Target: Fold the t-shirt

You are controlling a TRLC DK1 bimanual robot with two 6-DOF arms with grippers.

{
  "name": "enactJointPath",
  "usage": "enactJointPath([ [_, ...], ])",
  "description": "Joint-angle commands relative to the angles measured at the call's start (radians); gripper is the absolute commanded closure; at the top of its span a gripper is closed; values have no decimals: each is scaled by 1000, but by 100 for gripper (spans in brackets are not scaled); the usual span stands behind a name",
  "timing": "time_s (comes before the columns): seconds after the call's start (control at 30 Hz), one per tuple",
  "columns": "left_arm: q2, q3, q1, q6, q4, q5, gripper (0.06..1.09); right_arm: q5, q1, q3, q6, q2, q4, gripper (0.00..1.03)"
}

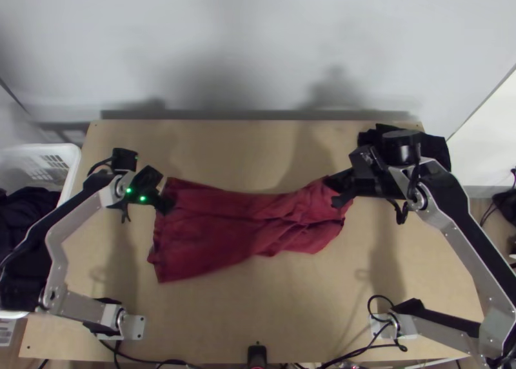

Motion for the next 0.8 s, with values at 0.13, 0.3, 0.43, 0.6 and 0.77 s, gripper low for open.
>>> enactJointPath([
  [0.13, -304, -221, -15, 283, -41, -102, 11, 1, 14, -22, -2, 7, 4, 100],
  [0.3, -393, -218, -68, 364, -168, -105, 11, -1, 12, -31, 1, 0, 4, 100],
  [0.43, -430, -248, -139, 401, -165, -117, 11, -1, 6, -48, 1, -10, 4, 100],
  [0.6, -399, -269, -192, 444, -121, -131, 13, -1, 3, -66, 3, -27, 4, 100],
  [0.77, -335, -287, -225, 448, -66, -152, 13, -1, -5, -77, 3, -41, 4, 100],
])
